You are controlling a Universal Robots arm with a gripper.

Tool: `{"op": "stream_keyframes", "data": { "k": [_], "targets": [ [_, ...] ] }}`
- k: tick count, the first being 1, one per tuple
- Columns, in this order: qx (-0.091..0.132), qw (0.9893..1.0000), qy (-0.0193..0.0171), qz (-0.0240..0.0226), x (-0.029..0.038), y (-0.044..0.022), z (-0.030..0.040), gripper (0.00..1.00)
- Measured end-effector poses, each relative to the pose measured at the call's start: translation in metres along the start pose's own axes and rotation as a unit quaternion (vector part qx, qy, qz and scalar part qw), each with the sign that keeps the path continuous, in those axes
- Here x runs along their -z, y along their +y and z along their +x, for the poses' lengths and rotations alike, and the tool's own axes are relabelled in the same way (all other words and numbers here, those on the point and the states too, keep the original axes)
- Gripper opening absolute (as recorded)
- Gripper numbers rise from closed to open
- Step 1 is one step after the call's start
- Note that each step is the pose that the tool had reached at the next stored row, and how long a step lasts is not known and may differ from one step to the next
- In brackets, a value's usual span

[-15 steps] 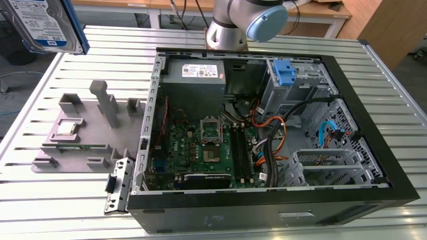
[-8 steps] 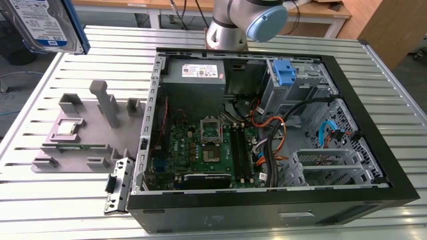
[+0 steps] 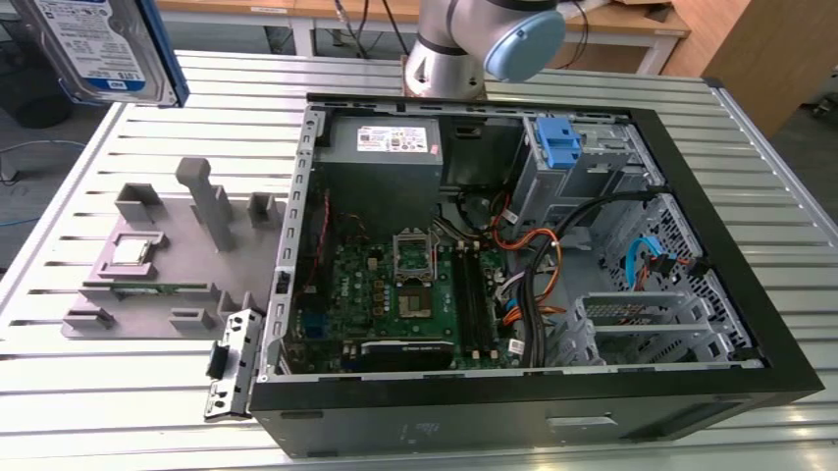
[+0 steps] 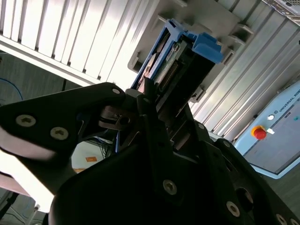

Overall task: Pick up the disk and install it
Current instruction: 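Pick up the disk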

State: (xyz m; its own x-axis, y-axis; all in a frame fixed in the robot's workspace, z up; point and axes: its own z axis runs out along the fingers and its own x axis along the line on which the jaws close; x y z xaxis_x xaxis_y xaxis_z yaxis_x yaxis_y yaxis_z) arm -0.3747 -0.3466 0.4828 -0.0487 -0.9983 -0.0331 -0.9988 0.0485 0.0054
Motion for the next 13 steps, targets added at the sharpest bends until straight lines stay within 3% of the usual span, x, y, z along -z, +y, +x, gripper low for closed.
{"op": "stream_keyframes", "data": {
  "k": [13],
  "targets": [
    [0.000,1.0000,0.0000,0.0001,0.0000,-0.0265,-0.0013,0.35]
  ]
}}
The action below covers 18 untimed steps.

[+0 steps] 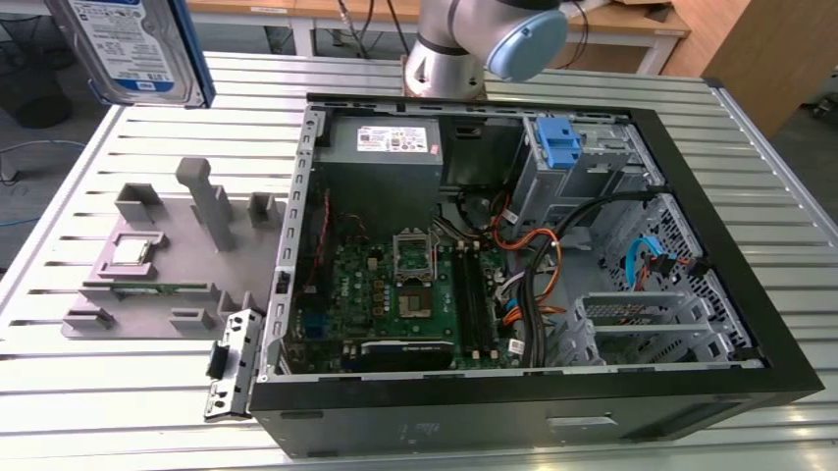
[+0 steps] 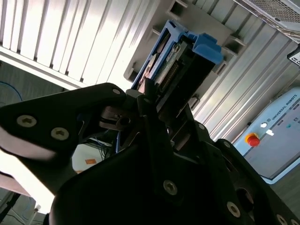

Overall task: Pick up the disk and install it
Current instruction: 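Pick up the disk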

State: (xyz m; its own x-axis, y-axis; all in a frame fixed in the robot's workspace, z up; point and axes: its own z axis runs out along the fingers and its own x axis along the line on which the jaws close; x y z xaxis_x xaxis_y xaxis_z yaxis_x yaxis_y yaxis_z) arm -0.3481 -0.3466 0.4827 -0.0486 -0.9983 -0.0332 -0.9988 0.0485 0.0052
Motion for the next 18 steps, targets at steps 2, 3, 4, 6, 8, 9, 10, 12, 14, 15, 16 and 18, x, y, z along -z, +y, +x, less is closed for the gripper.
{"op": "stream_keyframes", "data": {
  "k": [2,3,4,6,8,9,10,12,14,15,16,18],
  "targets": [
    [0.000,1.0000,0.0000,0.0000,0.0001,-0.0039,-0.0002,0.35],
    [0.000,1.0000,0.0000,-0.0001,0.0001,-0.0058,-0.0003,0.35],
    [0.000,1.0000,0.0000,0.0000,0.0000,-0.0077,-0.0004,0.35],
    [0.000,1.0000,0.0000,-0.0001,0.0001,-0.0115,-0.0006,0.35],
    [0.000,1.0000,0.0000,-0.0001,0.0001,-0.0154,-0.0008,0.35],
    [0.000,1.0000,0.0000,-0.0001,0.0001,-0.0172,-0.0009,0.35],
    [0.000,1.0000,0.0000,0.0000,0.0001,-0.0190,-0.0009,0.35],
    [0.000,1.0000,0.0000,0.0000,0.0001,-0.0226,-0.0011,0.35],
    [0.000,1.0000,0.0001,-0.0001,0.0002,-0.0260,-0.0013,0.35],
    [0.000,1.0000,0.0000,0.0000,0.0001,-0.0275,-0.0014,0.35],
    [0.000,1.0000,0.0000,0.0000,0.0001,-0.0290,-0.0014,0.35],
    [0.000,1.0000,0.0000,0.0000,0.0001,-0.0318,-0.0016,0.35]
  ]
}}
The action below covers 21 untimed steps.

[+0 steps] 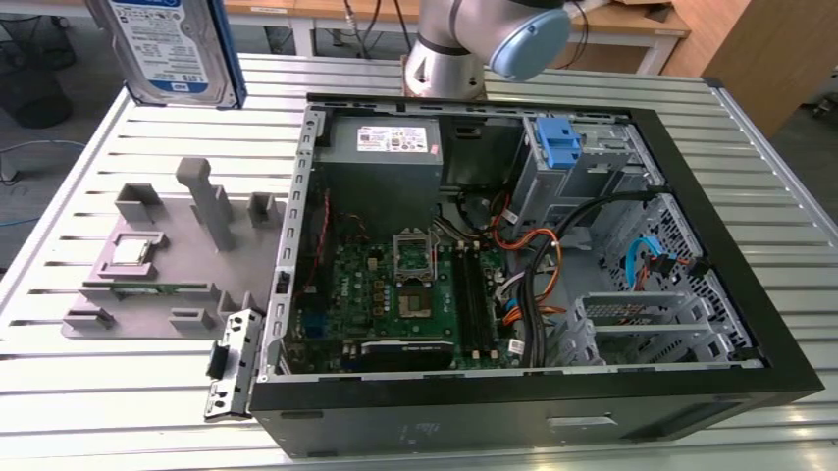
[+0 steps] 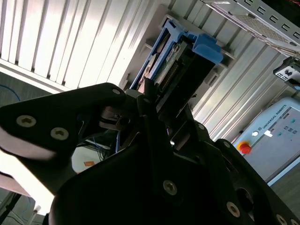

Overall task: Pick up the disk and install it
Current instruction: 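Pick up the disk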

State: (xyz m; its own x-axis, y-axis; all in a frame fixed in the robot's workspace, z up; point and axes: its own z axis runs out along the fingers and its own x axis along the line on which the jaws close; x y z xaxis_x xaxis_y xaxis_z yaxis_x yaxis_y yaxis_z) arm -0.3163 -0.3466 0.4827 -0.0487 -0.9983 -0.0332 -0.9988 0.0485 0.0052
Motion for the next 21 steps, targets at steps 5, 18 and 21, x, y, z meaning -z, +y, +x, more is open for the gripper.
{"op": "stream_keyframes", "data": {
  "k": [5,18,21],
  "targets": [
    [0.000,1.0000,0.0000,0.0000,0.0000,-0.0080,-0.0004,0.35],
    [0.000,1.0000,0.0000,0.0000,0.0001,-0.0208,-0.0010,0.35],
    [0.000,1.0000,0.0000,-0.0001,0.0001,-0.0211,-0.0010,0.35]
  ]
}}
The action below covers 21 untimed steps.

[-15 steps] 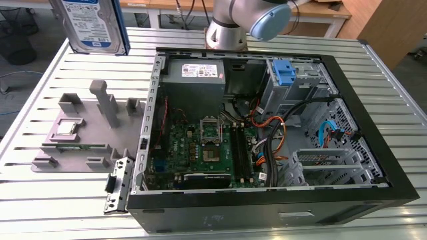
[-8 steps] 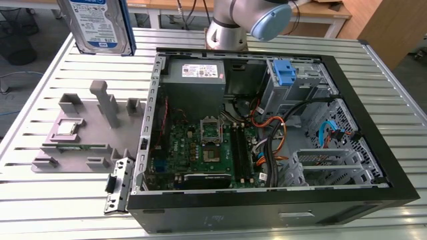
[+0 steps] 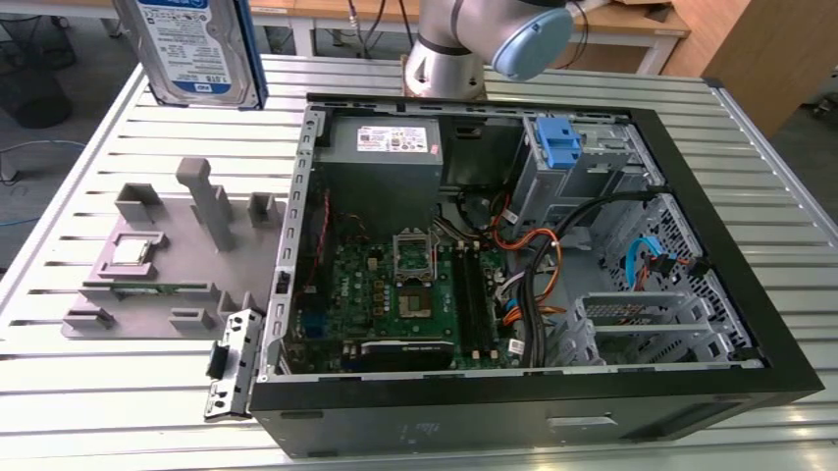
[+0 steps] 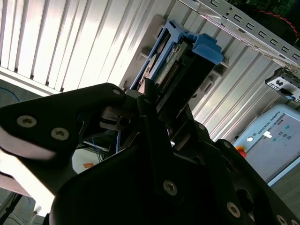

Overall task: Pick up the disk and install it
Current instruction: 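Pick up the disk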

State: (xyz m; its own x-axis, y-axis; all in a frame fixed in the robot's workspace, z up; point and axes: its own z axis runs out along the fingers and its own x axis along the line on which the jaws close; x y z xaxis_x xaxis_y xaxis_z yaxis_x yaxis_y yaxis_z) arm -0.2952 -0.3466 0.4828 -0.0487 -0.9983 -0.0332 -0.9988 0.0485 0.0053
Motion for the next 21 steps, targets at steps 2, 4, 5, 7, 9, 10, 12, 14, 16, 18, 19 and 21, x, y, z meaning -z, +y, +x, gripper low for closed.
{"op": "stream_keyframes", "data": {
  "k": [2,4,5,7,9,10,12,14,16,18,19,21],
  "targets": [
    [0.000,1.0000,0.0000,0.0000,0.0000,-0.0013,0.0000,0.35],
    [0.000,1.0000,0.0000,0.0000,0.0000,-0.0027,-0.0001,0.35],
    [0.000,1.0000,0.0000,0.0000,0.0000,-0.0034,-0.0001,0.35],
    [0.000,1.0000,0.0000,0.0000,0.0000,-0.0048,-0.0002,0.35],
    [0.000,1.0000,0.0000,0.0000,0.0000,-0.0054,-0.0003,0.35],
    [0.000,1.0000,0.0000,0.0000,0.0000,-0.0059,-0.0003,0.35],
    [0.000,1.0000,0.0000,0.0000,0.0000,-0.0072,-0.0003,0.35],
    [0.000,1.0000,0.0000,0.0000,0.0000,-0.0090,-0.0004,0.35],
    [0.000,1.0000,0.0000,0.0000,0.0000,-0.0108,-0.0005,0.35],
    [0.000,1.0000,0.0000,0.0000,0.0000,-0.0127,-0.0006,0.35],
    [0.000,1.0000,0.0000,0.0000,0.0000,-0.0135,-0.0006,0.35],
    [0.000,1.0000,0.0000,0.0000,0.0000,-0.0151,-0.0007,0.35]
  ]
}}
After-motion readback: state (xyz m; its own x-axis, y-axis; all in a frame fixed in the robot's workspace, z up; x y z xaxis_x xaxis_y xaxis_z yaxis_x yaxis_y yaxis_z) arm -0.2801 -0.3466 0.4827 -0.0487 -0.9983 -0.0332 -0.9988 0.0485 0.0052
